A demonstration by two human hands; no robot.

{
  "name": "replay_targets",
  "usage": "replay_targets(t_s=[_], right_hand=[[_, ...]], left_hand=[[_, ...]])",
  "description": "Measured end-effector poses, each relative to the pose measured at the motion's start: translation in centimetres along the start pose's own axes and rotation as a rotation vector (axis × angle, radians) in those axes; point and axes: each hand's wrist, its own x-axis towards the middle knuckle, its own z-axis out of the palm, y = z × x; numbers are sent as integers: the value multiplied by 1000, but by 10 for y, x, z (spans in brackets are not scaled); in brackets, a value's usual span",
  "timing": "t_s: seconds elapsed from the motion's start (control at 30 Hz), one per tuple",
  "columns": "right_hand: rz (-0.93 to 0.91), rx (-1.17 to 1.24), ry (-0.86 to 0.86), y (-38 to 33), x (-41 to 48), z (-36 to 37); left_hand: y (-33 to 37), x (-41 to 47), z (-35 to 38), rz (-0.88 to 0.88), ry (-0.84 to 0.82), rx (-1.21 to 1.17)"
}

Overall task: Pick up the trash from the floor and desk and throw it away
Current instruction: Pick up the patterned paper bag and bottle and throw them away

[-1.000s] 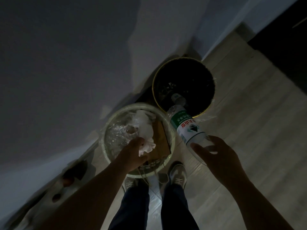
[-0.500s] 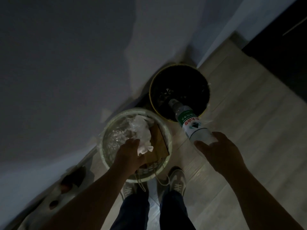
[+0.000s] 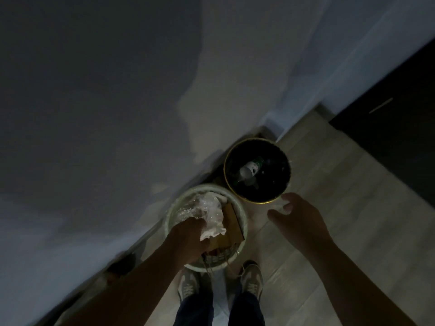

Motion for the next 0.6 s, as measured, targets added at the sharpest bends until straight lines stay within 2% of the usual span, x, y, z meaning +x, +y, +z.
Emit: replay_targets(t_s=[0.2, 0.4, 0.53, 0.6], right_hand=[[-41, -46, 8, -37, -58, -41], [-192, -144, 41, -90, -133, -99], [-333, -197, 45, -135, -187, -145], [-435, -194, 19, -162, -213, -177]], left_hand=[[17, -56, -81, 41, 53, 42], [46, -147, -168, 140, 155, 21], [66, -225, -233, 191, 295, -132], [78, -261, -268, 189, 383, -122]])
